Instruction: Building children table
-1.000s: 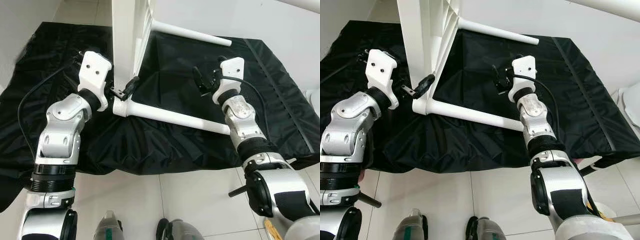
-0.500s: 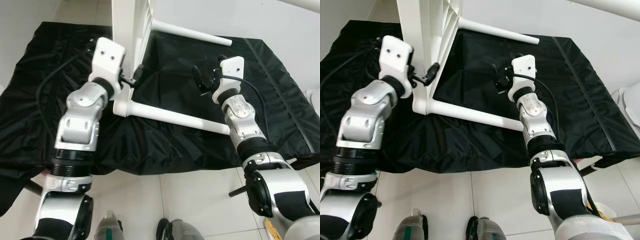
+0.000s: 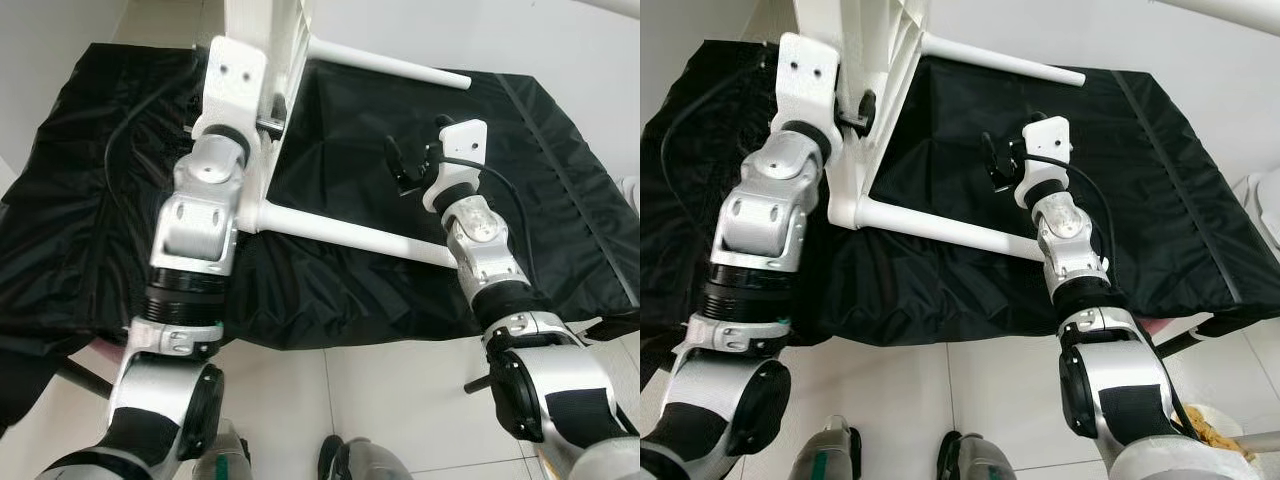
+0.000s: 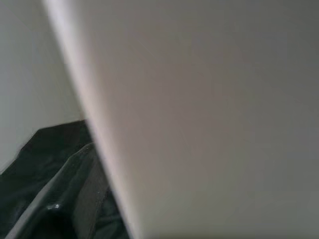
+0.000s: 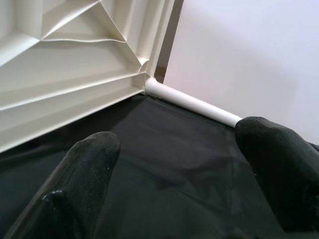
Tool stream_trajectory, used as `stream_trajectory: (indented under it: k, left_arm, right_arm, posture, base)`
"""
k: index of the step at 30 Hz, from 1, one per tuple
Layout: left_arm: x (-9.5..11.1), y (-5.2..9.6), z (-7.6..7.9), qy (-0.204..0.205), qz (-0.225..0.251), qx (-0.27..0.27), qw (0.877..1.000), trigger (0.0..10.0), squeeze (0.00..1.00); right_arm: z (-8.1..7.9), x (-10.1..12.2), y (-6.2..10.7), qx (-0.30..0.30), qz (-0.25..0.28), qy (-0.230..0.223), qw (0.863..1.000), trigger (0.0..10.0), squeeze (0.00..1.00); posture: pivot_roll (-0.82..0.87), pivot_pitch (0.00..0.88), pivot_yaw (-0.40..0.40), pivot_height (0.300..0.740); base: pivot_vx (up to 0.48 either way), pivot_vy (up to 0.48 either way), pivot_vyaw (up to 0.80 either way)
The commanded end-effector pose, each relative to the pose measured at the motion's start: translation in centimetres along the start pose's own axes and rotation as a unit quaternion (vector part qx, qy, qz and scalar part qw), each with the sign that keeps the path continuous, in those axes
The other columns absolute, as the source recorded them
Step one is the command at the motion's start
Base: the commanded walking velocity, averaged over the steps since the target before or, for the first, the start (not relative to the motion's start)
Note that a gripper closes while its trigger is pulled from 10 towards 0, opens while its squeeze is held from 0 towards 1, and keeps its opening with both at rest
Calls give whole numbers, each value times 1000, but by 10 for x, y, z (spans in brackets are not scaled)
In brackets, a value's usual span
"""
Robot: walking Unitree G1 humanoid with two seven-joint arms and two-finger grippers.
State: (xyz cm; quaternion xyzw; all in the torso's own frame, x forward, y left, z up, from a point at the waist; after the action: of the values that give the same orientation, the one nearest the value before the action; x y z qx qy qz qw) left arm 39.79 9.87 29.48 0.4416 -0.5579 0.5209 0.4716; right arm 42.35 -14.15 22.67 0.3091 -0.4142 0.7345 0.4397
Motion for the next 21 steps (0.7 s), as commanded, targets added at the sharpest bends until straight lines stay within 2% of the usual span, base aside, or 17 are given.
stream_trajectory:
  k: [1,2,3,4,5,7,8,21]
  left_arm:
    - [2,-1,-5,4,-4,41,999,10000,0]
    - [-2,-1,-5,21,-13,60,998,10000,0]
    - [-2,-1,-5,21,-13,60,998,10000,0]
    - [-4,0,-5,39,-19,62,997,10000,0]
    - [-5,0,-4,48,-22,66,996,6863,0]
    - [-5,0,-4,48,-22,66,996,6863,0]
    - [-6,0,-5,57,-25,69,996,0,0]
    - [-2,2,-9,65,-16,95,993,0,0]
  right_arm:
    - [0,-4,2,-1,-8,1,1000,10000,0]
    - [-1,-4,3,-2,-9,-1,1000,10000,0]
    - [-1,-4,3,-2,-9,-1,1000,10000,0]
    - [-1,-5,4,-2,-9,-1,1000,10000,0]
    - [-2,-5,4,-2,-10,-1,1000,10000,0]
    - [-2,-5,4,-2,-10,-1,1000,10000,0]
    - [-1,-6,5,-3,-11,-1,1000,10000,0]
    - [2,-6,5,-6,-15,1,1000,10000,0]
  posture:
    - [103,125,-34,740]
    - [103,127,-33,740]
    - [103,127,-33,740]
    - [102,128,-31,740]
    - [102,128,-31,740]
    - [102,128,-31,740]
    - [101,135,-32,740]
    - [103,140,-40,740]
  base:
    - [0,0,0]
    - [0,0,0]
    - [0,0,0]
    - [0,0,0]
    - [0,0,0]
    - [0,0,0]
    - [0,0,0]
    - [0,0,0]
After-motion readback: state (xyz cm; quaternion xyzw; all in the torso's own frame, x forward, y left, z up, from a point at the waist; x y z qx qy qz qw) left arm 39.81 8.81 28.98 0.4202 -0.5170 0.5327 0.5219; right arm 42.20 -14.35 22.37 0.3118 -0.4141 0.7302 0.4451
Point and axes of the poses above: a point about 5 cm out from each wrist's last joint towards the gripper, its own y axis pointing back from the gripper into the wrist, its own x axis along the axis of the wrist's last joint, z = x × y, the point moved 4 cm from there along -y, pointing out of the wrist towards the gripper, and after that the axes turned 11 degrees about y, right-handed, at the moved point
